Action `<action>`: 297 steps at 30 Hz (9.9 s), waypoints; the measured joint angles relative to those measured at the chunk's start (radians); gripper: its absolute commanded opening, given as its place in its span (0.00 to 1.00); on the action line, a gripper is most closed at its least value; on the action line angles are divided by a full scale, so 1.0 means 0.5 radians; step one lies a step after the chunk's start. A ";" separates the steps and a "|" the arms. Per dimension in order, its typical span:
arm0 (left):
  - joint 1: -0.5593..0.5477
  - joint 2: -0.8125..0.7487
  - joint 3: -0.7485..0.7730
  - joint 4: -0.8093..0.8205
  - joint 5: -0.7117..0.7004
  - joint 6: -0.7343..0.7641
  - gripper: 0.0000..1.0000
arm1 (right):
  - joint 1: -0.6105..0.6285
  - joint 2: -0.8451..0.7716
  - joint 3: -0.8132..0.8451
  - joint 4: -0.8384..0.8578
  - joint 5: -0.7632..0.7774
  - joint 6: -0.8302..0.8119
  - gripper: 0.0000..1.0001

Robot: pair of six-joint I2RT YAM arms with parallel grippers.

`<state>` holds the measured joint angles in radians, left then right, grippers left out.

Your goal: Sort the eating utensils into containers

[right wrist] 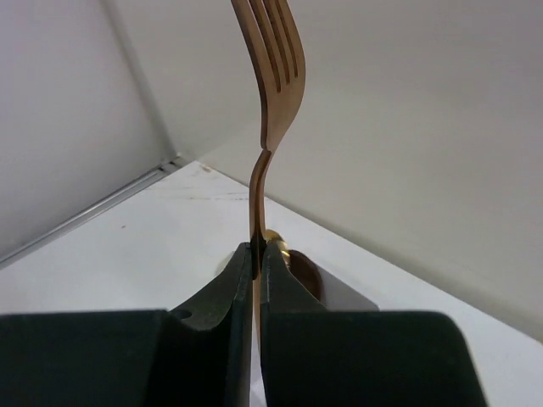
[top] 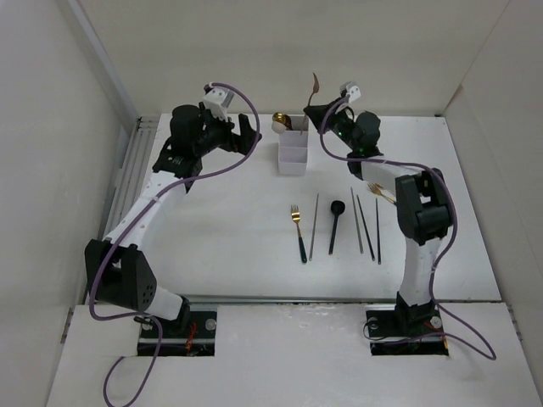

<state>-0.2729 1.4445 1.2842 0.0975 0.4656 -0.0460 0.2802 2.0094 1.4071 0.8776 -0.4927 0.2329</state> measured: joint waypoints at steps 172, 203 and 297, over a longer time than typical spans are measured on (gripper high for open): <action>0.039 -0.267 -0.903 0.404 -0.512 0.203 1.00 | 0.019 -0.844 -0.089 -0.793 0.237 -0.582 1.00; 0.039 -0.525 -1.175 0.382 -0.475 0.354 1.00 | -0.358 -0.728 0.005 -2.644 1.179 -1.184 0.59; 0.070 0.008 -0.926 0.433 -0.730 0.298 1.00 | 0.214 0.491 0.531 -0.153 0.594 -0.508 0.00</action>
<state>-0.2379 1.4483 0.8211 0.3141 0.1005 0.1032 0.3870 2.2547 1.6726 0.8009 -0.1959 -0.0212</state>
